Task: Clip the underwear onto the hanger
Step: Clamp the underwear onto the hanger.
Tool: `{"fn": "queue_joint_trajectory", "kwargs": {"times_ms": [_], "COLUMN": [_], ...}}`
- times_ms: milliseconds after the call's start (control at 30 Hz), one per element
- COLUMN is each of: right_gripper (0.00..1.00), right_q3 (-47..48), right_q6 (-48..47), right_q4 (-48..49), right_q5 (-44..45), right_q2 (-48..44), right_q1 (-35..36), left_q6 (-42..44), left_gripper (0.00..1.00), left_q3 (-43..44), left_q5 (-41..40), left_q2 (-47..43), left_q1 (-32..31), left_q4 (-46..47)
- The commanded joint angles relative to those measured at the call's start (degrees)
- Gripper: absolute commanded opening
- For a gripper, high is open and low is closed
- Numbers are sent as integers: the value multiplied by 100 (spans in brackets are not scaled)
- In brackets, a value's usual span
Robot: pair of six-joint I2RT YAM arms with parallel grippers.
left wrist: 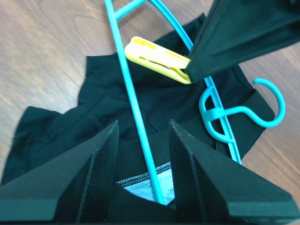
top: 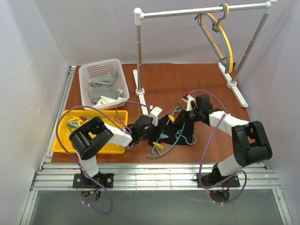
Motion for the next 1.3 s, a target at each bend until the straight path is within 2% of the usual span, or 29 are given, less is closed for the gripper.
{"fn": "queue_joint_trajectory", "kwargs": {"times_ms": [0,200,400,433,567,633,933,1267], "right_gripper": [1,1,1,1,1,1,1,1], "right_q3": [207,207,224,224,224,233,128,-610], "right_q6": [-54,-63,-72,-63,-72,-54,69,517], "right_q4": [-11,-11,-11,-11,-2,-11,-73,155], "right_q5": [-11,-37,-28,-28,-37,-28,-90,-423], "right_q2": [1,71,-16,-25,1,-8,-280,-983], "right_q1": [30,21,21,21,30,21,21,47], "left_q6": [143,169,230,248,336,389,380,125], "left_gripper": [38,37,35,26,6,1,0,0], "left_q3": [117,521,636,645,610,505,39,-436], "left_q5": [337,363,241,240,372,399,188,-225], "left_q2": [129,805,1061,1070,1087,1053,368,-494], "left_q1": [-6,-6,-6,-6,-6,-6,-41,-120], "left_q4": [19,-316,-369,-351,-325,-246,105,563]}}
